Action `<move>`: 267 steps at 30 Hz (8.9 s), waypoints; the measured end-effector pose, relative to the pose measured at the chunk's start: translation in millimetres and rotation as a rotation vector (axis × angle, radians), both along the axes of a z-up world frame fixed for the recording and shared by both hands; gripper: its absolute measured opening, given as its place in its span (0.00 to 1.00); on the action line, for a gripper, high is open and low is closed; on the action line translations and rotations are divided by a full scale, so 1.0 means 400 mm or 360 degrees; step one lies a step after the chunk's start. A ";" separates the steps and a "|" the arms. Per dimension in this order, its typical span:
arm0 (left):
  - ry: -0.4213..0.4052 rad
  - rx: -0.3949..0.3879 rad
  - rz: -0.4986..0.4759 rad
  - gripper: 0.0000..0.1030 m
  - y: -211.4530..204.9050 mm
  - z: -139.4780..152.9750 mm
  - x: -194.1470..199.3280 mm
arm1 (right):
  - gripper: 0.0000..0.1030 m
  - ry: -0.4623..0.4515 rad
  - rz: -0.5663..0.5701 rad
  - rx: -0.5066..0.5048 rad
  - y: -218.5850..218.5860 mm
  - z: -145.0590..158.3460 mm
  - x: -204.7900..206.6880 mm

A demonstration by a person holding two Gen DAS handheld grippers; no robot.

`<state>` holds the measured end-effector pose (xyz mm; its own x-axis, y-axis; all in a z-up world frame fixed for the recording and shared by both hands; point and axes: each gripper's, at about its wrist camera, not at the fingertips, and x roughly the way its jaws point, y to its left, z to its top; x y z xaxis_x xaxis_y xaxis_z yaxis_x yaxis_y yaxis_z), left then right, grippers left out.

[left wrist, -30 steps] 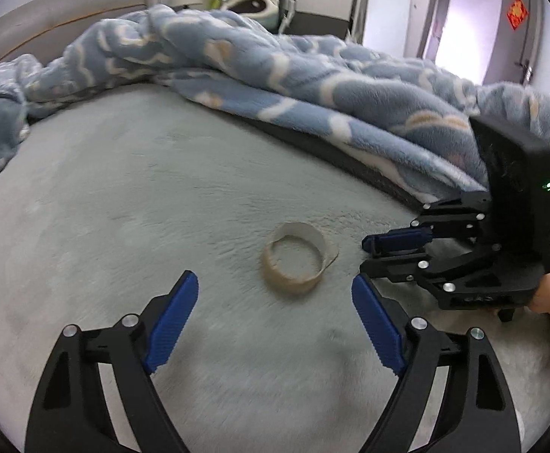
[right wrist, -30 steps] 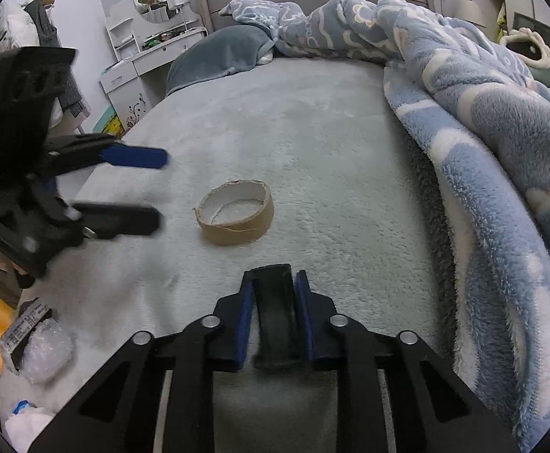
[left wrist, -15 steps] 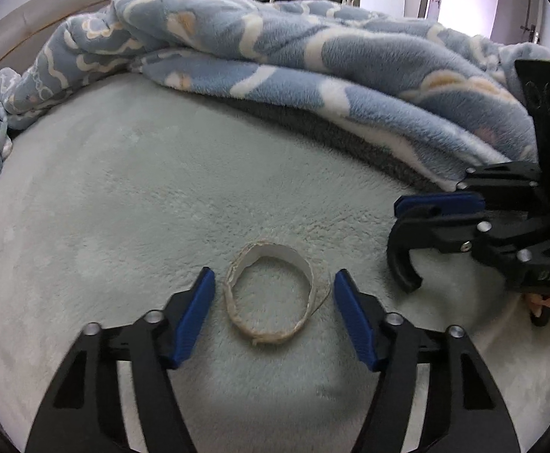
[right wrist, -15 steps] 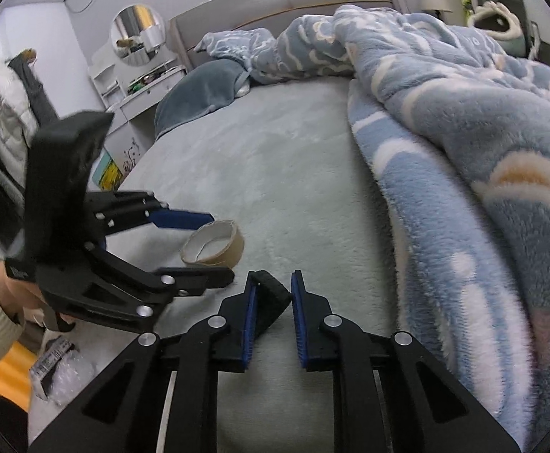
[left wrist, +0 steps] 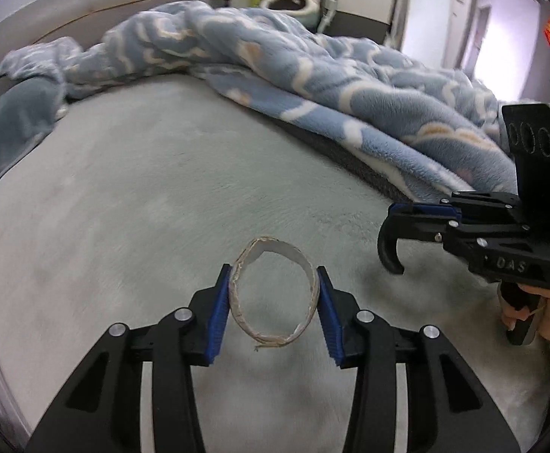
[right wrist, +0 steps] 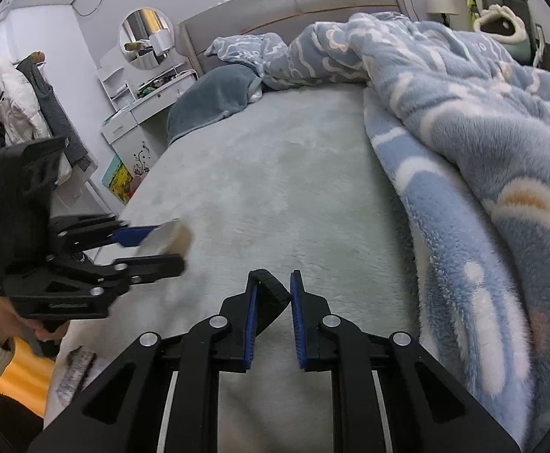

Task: Collect trash
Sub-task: 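Carry the tape roll and black arc over the green bin, then open the left gripper over the bin while the right gripper opens too, then move both tools back toward the items on the bed, then grasp the white sock with the right gripper, then grasp the black 'Face' packet with the left gripper, then carry the black packet and white sock over the green bin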

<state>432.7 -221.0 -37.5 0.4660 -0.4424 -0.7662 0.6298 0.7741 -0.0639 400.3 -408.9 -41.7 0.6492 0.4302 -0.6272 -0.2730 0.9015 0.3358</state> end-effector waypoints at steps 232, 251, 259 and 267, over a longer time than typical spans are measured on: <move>-0.0041 -0.0295 0.0261 0.72 0.254 -0.106 -0.372 | 0.54 0.0237 -0.0044 0.0008 0.161 -0.007 -0.383; -0.0167 -0.0198 0.0383 0.72 0.395 -0.028 -0.533 | 0.54 0.0097 -0.0029 0.0006 0.292 0.045 -0.495; -0.0158 -0.0150 0.0460 0.72 0.479 -0.031 -0.596 | 0.54 0.0067 0.0023 0.0003 0.380 0.053 -0.540; -0.0067 -0.0127 0.0591 0.72 0.591 -0.055 -0.634 | 0.54 0.0030 0.0075 0.0001 0.462 0.066 -0.565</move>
<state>179.3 15.3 -59.3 0.6360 -0.2950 -0.7131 0.3106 0.9437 -0.1135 174.2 -224.0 -15.4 0.6164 0.4605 -0.6388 -0.3090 0.8876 0.3417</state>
